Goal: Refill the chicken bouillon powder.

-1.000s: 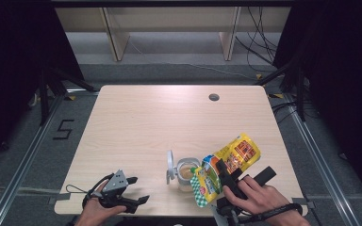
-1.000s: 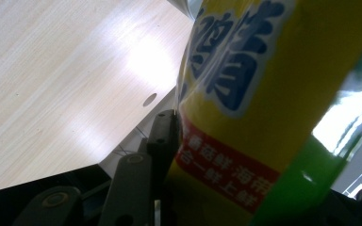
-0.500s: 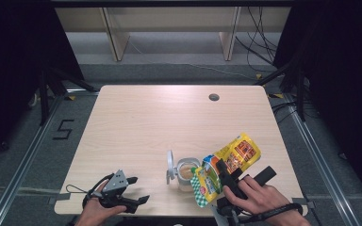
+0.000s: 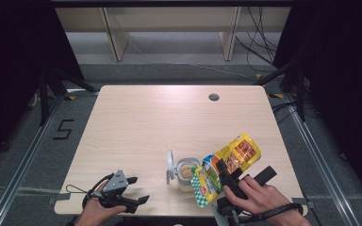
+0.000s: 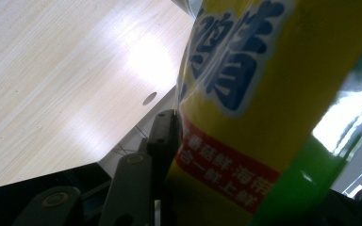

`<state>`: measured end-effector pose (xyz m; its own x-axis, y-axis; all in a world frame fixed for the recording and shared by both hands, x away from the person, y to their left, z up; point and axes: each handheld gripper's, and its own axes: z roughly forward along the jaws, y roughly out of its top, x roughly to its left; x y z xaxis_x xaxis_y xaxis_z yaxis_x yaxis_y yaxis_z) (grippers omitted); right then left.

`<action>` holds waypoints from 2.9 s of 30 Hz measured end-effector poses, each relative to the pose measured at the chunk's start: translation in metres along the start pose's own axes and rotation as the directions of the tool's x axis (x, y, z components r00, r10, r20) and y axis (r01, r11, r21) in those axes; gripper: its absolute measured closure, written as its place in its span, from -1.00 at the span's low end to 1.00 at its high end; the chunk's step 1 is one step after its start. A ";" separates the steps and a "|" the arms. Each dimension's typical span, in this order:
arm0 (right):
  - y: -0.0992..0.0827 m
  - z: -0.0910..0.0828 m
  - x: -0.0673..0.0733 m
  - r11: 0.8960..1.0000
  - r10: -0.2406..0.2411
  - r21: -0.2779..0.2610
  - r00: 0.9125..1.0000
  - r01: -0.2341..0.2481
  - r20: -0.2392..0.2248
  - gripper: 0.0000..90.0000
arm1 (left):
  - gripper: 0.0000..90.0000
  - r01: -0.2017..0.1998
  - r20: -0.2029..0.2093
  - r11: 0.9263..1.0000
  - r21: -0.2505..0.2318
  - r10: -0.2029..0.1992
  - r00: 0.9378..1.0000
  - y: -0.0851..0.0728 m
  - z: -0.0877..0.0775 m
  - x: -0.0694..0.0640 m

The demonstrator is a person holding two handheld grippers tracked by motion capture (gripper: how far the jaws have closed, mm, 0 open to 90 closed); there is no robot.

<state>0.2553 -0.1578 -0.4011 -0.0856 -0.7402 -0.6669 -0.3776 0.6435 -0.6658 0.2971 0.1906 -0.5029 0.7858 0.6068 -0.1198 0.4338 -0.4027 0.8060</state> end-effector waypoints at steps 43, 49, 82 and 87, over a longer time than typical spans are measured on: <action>0.000 -0.001 0.002 1.000 0.004 0.012 1.000 -0.004 -0.006 0.46 | -0.57 -0.009 -0.008 1.000 0.011 0.009 1.000 0.000 -0.001 0.001; -0.001 -0.001 0.002 1.000 0.007 0.011 1.000 -0.007 -0.010 0.46 | -0.57 -0.010 -0.007 1.000 0.010 0.010 1.000 0.000 -0.001 0.001; -0.004 0.001 0.007 0.997 0.075 -0.006 0.997 -0.075 0.002 0.51 | -0.57 -0.005 -0.005 1.000 0.009 0.005 1.000 0.000 -0.001 0.001; -0.005 0.000 0.009 0.998 0.063 -0.012 0.998 -0.063 0.004 0.51 | -0.57 -0.011 -0.008 1.000 0.011 0.011 1.000 0.000 -0.001 0.001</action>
<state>0.2568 -0.1672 -0.4039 -0.1058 -0.6973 -0.7089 -0.3829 0.6865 -0.6181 0.2974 0.1918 -0.5021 0.7869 0.6077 -0.1066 0.4303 -0.4167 0.8008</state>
